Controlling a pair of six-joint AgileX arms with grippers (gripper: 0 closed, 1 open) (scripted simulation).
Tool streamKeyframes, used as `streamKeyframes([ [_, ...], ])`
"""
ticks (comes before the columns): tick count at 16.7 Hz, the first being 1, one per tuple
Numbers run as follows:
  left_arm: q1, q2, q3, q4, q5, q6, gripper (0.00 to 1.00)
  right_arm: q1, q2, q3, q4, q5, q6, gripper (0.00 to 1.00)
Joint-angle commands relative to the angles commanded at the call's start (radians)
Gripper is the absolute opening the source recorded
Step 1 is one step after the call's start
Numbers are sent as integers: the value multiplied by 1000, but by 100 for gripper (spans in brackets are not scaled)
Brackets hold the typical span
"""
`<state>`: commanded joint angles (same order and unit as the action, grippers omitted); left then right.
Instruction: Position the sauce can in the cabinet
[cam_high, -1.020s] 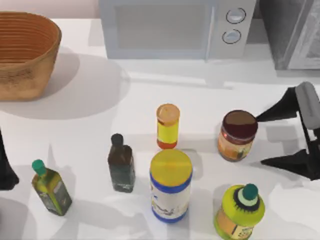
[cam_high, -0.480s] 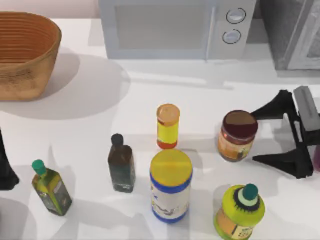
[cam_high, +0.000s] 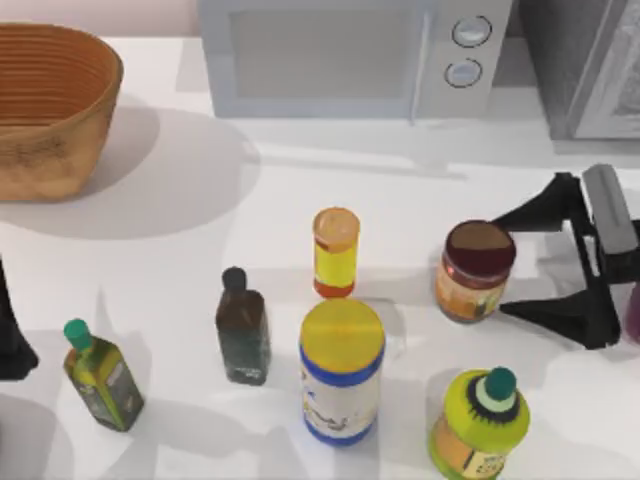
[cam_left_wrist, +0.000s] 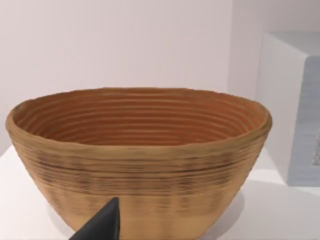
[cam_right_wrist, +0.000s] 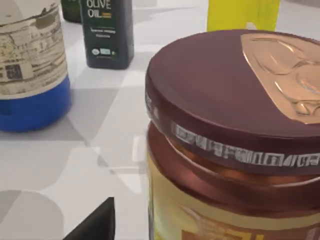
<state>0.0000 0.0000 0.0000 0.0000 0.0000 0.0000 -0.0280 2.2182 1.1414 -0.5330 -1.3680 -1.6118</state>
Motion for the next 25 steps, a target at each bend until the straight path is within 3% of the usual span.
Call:
streamKeyframes([
  [13, 0, 0, 0, 0, 0, 0, 100, 125, -21, -171, 731, 32, 594, 100],
  [17, 0, 0, 0, 0, 0, 0, 100, 144, -4, -206, 859, 44, 674, 100],
  [22, 0, 0, 0, 0, 0, 0, 100, 145, -2, -208, 868, 44, 679, 100],
  [25, 0, 0, 0, 0, 0, 0, 100, 145, -2, -208, 868, 44, 679, 77],
])
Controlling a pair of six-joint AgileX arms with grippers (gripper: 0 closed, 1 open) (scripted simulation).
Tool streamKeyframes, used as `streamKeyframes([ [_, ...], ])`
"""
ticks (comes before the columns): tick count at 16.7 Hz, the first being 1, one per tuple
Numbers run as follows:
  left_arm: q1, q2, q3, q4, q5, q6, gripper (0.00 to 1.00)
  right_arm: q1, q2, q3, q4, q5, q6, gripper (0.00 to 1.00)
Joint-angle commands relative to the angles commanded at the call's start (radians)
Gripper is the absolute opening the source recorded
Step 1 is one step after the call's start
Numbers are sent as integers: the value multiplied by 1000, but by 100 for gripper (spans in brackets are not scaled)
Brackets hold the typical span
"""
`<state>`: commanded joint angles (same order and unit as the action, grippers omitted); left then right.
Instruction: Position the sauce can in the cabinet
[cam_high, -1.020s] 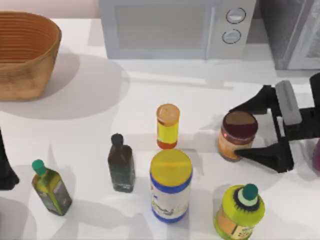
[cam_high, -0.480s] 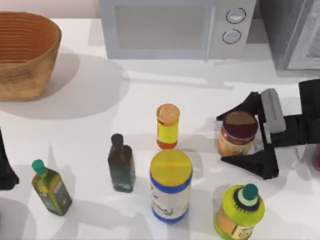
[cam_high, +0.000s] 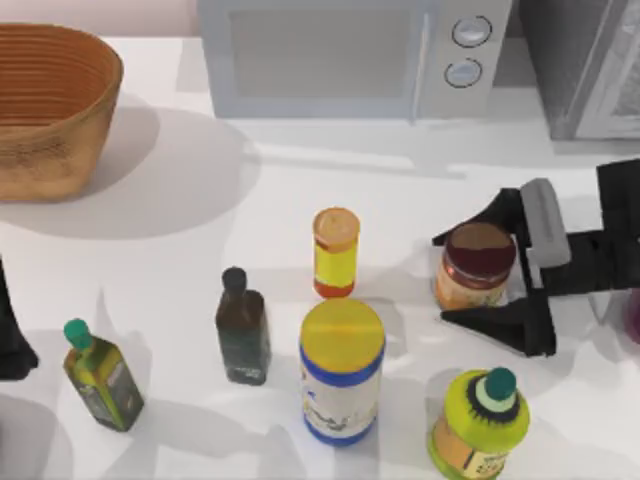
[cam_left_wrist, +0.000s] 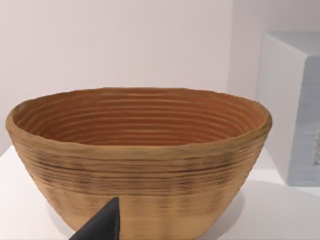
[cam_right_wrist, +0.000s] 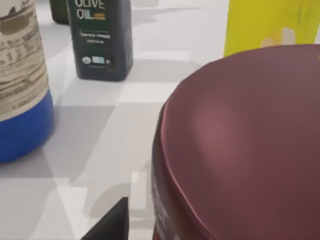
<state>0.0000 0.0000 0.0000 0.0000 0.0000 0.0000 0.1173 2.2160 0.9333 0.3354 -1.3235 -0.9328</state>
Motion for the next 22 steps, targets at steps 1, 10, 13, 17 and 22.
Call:
streamKeyframes([
  [1, 0, 0, 0, 0, 0, 0, 100, 0, 0, 0, 0, 0, 0, 70],
  [10, 0, 0, 0, 0, 0, 0, 100, 0, 0, 0, 0, 0, 0, 2],
  [13, 0, 0, 0, 0, 0, 0, 100, 0, 0, 0, 0, 0, 0, 0],
  [17, 0, 0, 0, 0, 0, 0, 100, 0, 0, 0, 0, 0, 0, 0],
  [22, 0, 0, 0, 0, 0, 0, 100, -2, -25, 12, -30, 0, -1, 0],
])
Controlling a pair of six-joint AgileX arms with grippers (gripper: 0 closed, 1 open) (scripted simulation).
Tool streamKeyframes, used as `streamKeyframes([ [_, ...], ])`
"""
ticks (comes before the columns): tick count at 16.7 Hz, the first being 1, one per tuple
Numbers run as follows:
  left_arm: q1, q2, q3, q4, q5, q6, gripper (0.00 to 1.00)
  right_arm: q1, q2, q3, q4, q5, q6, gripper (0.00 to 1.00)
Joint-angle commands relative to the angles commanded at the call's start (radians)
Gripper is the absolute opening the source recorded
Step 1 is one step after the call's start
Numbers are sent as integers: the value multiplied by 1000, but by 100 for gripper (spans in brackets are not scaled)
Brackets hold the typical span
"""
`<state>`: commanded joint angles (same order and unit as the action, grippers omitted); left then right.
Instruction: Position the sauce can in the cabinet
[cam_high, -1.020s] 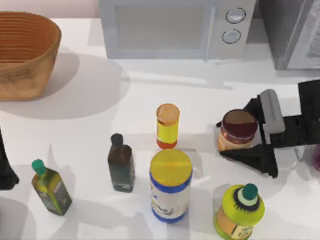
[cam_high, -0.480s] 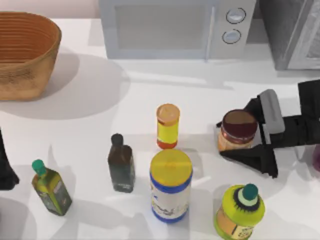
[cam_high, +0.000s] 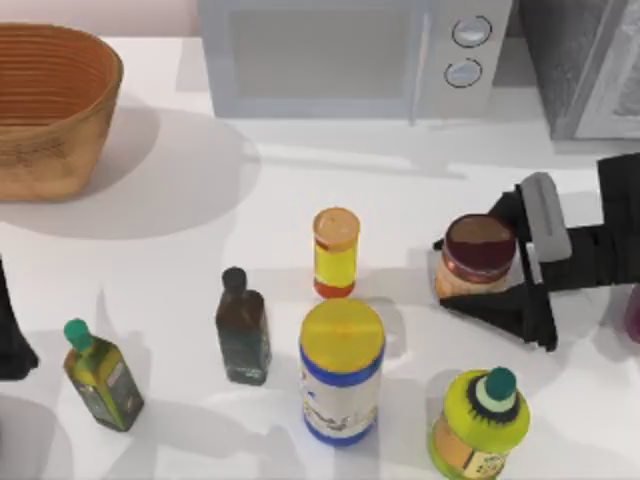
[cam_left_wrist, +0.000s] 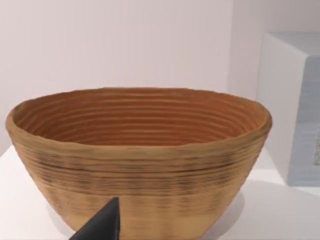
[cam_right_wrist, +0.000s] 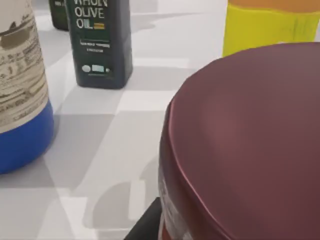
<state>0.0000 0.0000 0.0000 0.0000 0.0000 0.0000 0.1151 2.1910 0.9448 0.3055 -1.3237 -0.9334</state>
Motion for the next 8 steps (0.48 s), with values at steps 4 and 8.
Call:
streamKeyframes([
  [4, 0, 0, 0, 0, 0, 0, 100, 3, -103, 42, -143, 1, -7, 0],
  [8, 0, 0, 0, 0, 0, 0, 100, -2, -242, 99, -341, 1, -14, 0],
])
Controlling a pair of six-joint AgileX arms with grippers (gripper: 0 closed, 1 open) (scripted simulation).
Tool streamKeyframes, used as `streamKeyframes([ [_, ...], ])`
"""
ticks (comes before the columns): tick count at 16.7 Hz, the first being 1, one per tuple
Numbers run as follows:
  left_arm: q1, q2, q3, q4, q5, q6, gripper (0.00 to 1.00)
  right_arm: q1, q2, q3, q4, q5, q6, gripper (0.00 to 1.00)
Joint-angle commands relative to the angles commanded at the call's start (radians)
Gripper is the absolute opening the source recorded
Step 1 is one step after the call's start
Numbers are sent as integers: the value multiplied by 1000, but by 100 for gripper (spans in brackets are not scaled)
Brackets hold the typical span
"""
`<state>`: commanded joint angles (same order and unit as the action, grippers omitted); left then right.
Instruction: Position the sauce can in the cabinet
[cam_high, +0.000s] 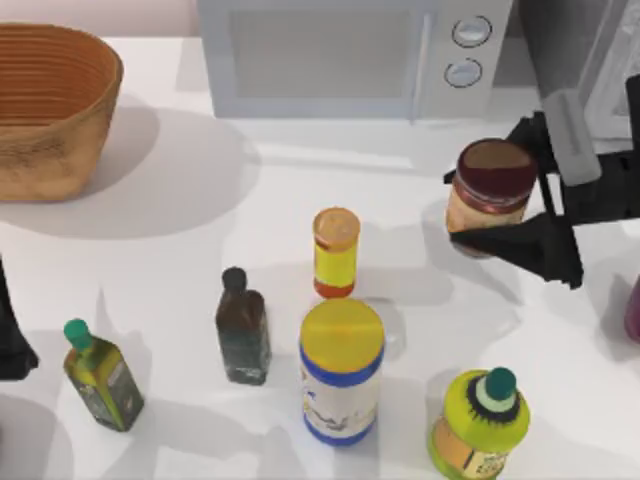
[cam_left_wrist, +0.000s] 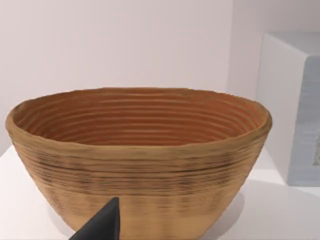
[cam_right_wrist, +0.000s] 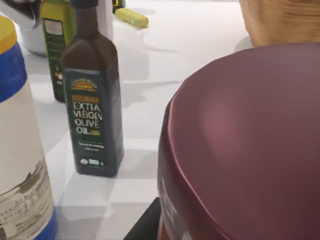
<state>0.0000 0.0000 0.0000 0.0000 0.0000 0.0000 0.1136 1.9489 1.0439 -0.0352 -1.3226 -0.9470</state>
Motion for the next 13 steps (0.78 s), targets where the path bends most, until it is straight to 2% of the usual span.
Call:
streamKeyframes([
  [6, 0, 0, 0, 0, 0, 0, 100, -1, -140, 55, -213, -7, -1, 0],
  [13, 0, 0, 0, 0, 0, 0, 100, -2, -150, 48, -217, 2, 7, 0],
])
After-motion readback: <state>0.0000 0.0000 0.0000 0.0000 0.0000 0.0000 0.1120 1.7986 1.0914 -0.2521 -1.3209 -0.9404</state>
